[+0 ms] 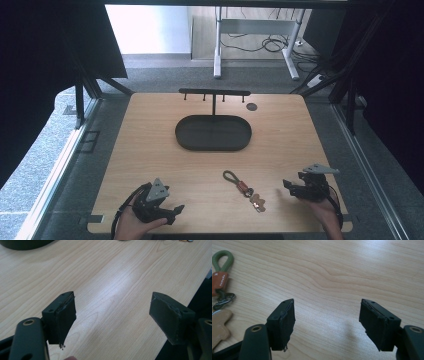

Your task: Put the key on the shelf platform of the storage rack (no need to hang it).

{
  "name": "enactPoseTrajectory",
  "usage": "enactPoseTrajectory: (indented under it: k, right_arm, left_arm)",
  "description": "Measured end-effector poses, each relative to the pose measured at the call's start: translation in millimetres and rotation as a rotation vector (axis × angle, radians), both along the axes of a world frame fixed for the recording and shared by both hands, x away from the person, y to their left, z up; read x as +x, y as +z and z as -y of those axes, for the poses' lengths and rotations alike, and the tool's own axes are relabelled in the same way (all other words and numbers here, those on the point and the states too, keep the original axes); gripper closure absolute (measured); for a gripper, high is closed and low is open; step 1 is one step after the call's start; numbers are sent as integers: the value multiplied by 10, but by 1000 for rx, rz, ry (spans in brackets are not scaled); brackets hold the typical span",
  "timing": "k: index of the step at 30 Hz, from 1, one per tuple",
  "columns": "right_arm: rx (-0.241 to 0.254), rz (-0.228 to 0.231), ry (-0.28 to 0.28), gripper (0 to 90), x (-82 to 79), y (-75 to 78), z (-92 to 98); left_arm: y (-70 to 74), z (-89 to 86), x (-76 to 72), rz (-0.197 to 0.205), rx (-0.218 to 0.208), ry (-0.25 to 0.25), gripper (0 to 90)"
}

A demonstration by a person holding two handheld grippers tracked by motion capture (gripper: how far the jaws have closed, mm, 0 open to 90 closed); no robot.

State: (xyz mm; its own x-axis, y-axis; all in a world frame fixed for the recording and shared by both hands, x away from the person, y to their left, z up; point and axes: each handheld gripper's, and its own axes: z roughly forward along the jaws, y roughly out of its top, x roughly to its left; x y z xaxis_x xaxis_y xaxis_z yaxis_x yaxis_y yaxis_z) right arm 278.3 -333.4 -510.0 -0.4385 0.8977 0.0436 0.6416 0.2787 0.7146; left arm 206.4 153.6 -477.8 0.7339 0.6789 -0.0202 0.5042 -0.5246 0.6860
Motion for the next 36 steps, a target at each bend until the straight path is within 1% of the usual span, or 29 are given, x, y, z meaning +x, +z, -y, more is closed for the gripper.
enactPoseTrajectory:
  k: [2,3,7,11,14,18,19,22,24,25,29,33,34,36]
  right_arm:
    - [1,1,3,310,-5,7,1]
    - [-9,4,8,317,-13,31,2]
    - [-15,5,22,330,-22,79,8]
    - [-14,-4,36,335,-23,108,10]
    - [5,-14,62,345,-30,115,-2]
    - [-9,-21,83,351,-39,148,-28]
    - [-14,-23,97,358,-43,195,-38]
    - [-17,-42,106,369,-35,260,-52]
    - [-24,-44,110,372,-28,282,-57]
    - [-30,-50,120,378,-14,327,-68]
    - [-47,-68,141,384,21,404,-97]
    - [-63,-79,161,384,42,459,-141]
    - [-74,-85,175,384,58,503,-181]
    - [-81,-92,186,384,72,536,-211]
  left_arm:
    - [2,-3,1,0,0,3,218]
    - [-1,-5,4,-2,-1,6,218]
    - [-11,-16,16,-7,0,5,218]
    - [-19,-26,22,-10,-5,7,218]
    - [-9,-28,15,-8,-6,6,218]
    - [10,-26,3,-4,-8,4,218]
    - [16,-25,1,-4,-9,3,218]
    - [14,-15,3,-7,-6,3,218]
    - [9,-12,5,-8,-6,2,218]
    - [0,-3,9,-11,-3,0,218]
    - [-6,8,11,-13,-2,-6,218]
    - [-5,9,9,-13,-2,-7,218]
    - [-6,13,7,-15,-2,-10,218]
    - [-3,17,5,-14,-1,-11,218]
